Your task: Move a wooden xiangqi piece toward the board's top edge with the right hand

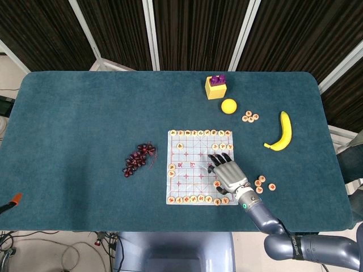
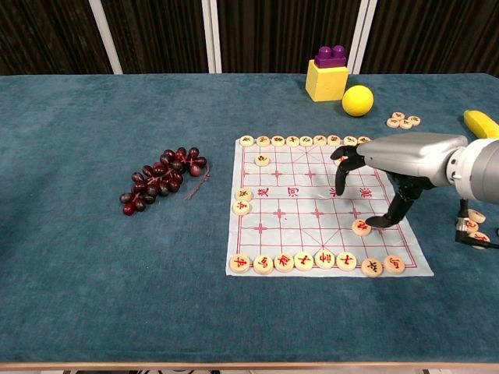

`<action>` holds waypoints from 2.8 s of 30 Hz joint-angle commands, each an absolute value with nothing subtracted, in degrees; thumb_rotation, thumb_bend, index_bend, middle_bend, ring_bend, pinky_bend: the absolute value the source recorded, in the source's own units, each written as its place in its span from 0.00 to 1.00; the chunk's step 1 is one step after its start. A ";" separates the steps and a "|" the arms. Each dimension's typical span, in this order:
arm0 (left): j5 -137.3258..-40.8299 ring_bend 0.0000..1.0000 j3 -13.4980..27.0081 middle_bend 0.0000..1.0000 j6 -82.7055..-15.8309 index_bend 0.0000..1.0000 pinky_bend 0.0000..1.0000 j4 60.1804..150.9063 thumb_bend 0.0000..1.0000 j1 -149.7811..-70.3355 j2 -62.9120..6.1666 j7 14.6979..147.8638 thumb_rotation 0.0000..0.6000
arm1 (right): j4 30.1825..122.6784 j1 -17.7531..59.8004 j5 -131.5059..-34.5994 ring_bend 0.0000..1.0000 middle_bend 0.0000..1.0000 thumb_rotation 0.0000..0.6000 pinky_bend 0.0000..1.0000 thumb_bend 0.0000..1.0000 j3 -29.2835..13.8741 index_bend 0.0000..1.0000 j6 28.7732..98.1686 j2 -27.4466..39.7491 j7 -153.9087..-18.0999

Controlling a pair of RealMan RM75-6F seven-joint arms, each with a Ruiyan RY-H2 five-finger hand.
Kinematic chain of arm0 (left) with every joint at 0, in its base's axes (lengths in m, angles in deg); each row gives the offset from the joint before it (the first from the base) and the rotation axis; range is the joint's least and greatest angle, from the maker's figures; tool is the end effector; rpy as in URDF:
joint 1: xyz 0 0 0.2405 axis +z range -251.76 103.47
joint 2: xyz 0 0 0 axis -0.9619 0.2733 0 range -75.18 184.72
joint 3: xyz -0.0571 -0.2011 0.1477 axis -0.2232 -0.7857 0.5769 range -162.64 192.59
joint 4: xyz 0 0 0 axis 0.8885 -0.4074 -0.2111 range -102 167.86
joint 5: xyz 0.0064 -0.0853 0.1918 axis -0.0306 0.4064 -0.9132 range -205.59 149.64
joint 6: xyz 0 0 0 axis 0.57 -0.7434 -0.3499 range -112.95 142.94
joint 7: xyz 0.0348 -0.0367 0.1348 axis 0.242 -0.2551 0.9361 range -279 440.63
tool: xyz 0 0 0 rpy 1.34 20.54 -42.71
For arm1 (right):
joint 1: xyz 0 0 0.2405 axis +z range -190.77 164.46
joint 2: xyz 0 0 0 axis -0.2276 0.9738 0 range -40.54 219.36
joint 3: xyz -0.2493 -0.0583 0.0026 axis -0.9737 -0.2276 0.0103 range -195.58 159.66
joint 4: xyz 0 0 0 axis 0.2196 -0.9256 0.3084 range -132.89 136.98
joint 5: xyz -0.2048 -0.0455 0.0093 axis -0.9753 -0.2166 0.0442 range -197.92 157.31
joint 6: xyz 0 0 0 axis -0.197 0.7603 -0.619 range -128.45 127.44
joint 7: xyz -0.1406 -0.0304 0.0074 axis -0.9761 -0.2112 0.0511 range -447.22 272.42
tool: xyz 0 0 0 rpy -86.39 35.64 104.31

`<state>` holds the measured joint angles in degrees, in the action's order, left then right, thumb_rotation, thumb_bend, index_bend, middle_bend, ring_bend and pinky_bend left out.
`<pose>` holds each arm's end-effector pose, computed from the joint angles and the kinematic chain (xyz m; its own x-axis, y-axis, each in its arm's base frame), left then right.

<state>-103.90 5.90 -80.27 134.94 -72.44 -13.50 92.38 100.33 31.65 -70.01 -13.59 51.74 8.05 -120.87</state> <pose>-0.3012 0.1600 0.1699 0.3768 -0.1844 0.9078 0.9055 0.2797 -0.3190 -0.1549 -0.3088 -0.0113 0.5615 -0.4196 0.7132 -0.8214 -0.3867 0.4192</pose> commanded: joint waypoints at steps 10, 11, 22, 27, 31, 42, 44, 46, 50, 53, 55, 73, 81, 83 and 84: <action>-104.11 0.00 6.02 0.00 -80.32 0.02 0.04 134.97 0.03 -72.48 -13.60 92.66 1.00 | 98.05 31.33 -71.17 0.00 0.00 1.00 0.02 0.37 -14.92 0.37 51.28 7.27 -118.94; -104.12 0.00 6.00 0.00 -80.36 0.02 0.04 134.96 0.03 -72.47 -13.58 92.64 1.00 | 97.80 31.37 -71.13 0.00 0.00 1.00 0.02 0.37 -15.04 0.38 51.12 7.14 -118.87; -103.96 0.00 5.82 0.00 -80.48 0.02 0.04 134.93 0.03 -72.47 -13.56 92.57 1.00 | 95.61 31.33 -71.20 0.00 0.00 1.00 0.02 0.37 -15.71 0.40 50.61 5.73 -117.90; -103.91 0.00 5.78 0.00 -80.47 0.02 0.04 134.91 0.03 -72.51 -13.61 92.64 1.00 | 94.61 31.41 -70.94 0.00 0.00 1.00 0.02 0.37 -15.82 0.40 50.42 5.12 -117.71; -103.82 0.00 5.71 0.00 -80.44 0.02 0.04 134.90 0.03 -72.54 -13.61 92.61 1.00 | 94.05 31.41 -70.80 0.00 0.00 1.00 0.02 0.37 -15.88 0.40 50.40 4.69 -117.58; -103.69 0.00 5.65 0.00 -80.30 0.02 0.04 134.88 0.03 -72.61 -13.57 92.49 1.00 | 93.42 31.83 -70.31 0.00 0.00 1.00 0.02 0.37 -15.74 0.43 50.39 3.95 -117.93; -103.72 0.00 5.64 0.00 -80.33 0.02 0.04 134.87 0.03 -72.63 -13.59 92.52 1.00 | 93.28 31.92 -70.16 0.00 0.00 1.00 0.02 0.37 -15.69 0.43 50.42 3.78 -118.05; -103.71 0.00 5.63 0.00 -80.33 0.02 0.04 134.87 0.03 -72.63 -13.60 92.50 1.00 | 93.11 31.96 -70.04 0.00 0.00 1.00 0.02 0.37 -15.64 0.43 50.54 3.59 -118.11; -103.65 0.00 5.67 0.00 -80.23 0.02 0.04 134.91 0.03 -72.64 -13.57 92.54 1.00 | 92.75 31.98 -69.58 0.00 0.00 1.00 0.02 0.37 -15.44 0.44 50.47 3.29 -117.84; -103.67 0.00 5.63 0.00 -80.27 0.02 0.04 134.90 0.03 -72.67 -13.58 92.54 1.00 | 92.42 32.10 -69.34 0.00 0.00 1.00 0.02 0.37 -15.56 0.44 50.22 3.22 -117.97; -103.56 0.00 5.59 0.00 -80.21 0.02 0.04 134.84 0.03 -72.70 -13.61 92.51 1.00 | 92.29 32.15 -69.24 0.00 0.00 1.00 0.02 0.37 -15.63 0.44 50.23 3.10 -118.12; -103.57 0.00 5.64 0.00 -80.24 0.02 0.04 134.95 0.03 -72.73 -13.64 92.75 1.00 | 92.02 32.67 -68.56 0.01 0.00 1.00 0.04 0.37 -15.68 0.48 49.93 2.50 -118.44; -103.51 0.00 5.59 0.00 -80.27 0.02 0.04 135.03 0.03 -72.74 -13.61 92.75 1.00 | 91.72 32.75 -68.57 0.01 0.00 1.00 0.04 0.37 -15.45 0.50 50.21 2.01 -118.26; -103.55 0.00 5.61 0.00 -80.30 0.02 0.04 135.06 0.03 -72.73 -13.60 92.75 1.00 | 91.84 32.77 -68.58 0.01 0.00 1.00 0.04 0.37 -15.40 0.51 50.28 2.07 -118.25; -103.55 0.00 5.62 0.00 -80.29 0.02 0.04 135.08 0.03 -72.73 -13.58 92.75 1.00 | 91.95 32.78 -68.58 0.01 0.00 1.00 0.04 0.37 -15.38 0.51 50.34 2.14 -118.27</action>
